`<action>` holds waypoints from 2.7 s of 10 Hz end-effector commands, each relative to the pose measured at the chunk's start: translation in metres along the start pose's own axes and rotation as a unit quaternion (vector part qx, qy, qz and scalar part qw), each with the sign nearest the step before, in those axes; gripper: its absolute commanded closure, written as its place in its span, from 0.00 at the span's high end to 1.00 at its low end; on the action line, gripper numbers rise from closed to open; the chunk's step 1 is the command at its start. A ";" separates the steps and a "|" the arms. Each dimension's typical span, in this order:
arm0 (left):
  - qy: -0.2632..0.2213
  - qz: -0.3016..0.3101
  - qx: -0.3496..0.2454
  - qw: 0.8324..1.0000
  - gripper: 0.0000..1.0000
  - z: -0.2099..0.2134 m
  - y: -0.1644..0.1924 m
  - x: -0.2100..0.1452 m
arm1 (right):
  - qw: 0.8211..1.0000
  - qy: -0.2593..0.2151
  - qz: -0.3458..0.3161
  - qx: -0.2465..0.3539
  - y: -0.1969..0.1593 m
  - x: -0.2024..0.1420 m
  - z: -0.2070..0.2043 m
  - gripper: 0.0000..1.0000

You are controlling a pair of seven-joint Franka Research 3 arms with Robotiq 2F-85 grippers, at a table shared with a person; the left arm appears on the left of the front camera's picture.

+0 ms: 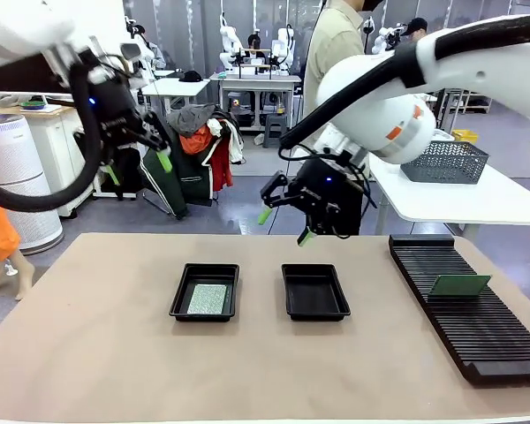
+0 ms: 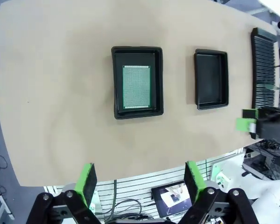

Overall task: Inspect and transfer BCBs to ESD trays.
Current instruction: Pick up the ESD tray and place it on the left side of the table.

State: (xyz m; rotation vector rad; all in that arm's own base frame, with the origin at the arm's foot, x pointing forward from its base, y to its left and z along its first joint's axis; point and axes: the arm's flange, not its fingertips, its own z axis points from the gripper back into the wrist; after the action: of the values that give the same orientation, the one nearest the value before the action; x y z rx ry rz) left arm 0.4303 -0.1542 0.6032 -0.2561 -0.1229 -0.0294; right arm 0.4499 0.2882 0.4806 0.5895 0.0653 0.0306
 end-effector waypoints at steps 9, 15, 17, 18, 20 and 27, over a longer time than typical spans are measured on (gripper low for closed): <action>0.049 -0.021 0.084 0.995 1.00 -0.183 -0.007 0.059 | 1.000 -0.002 0.009 0.028 -0.019 -0.006 0.011 1.00; 0.062 -0.053 0.133 0.988 1.00 -0.255 0.019 0.077 | 1.000 -0.002 0.009 0.028 -0.019 -0.006 0.011 1.00; 0.066 -0.058 0.132 0.987 1.00 -0.272 0.026 0.077 | 1.000 -0.002 0.009 0.028 -0.019 -0.006 0.011 1.00; 0.068 -0.062 0.139 0.986 1.00 -0.280 0.028 0.076 | 1.000 -0.002 0.009 0.028 -0.019 -0.006 0.011 1.00; 0.071 -0.066 0.136 0.986 1.00 -0.297 0.030 0.078 | 1.000 -0.002 0.009 0.028 -0.019 -0.006 0.011 1.00; 0.086 -0.067 0.122 0.986 1.00 -0.309 0.031 0.076 | 1.000 -0.002 0.009 0.028 -0.019 -0.006 0.011 1.00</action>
State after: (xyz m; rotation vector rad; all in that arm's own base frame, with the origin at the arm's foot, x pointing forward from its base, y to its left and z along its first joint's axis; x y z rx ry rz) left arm 0.5434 -0.2046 0.3055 0.0004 0.0302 -0.1702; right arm 0.4420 0.2638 0.4777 0.6641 0.0532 0.0597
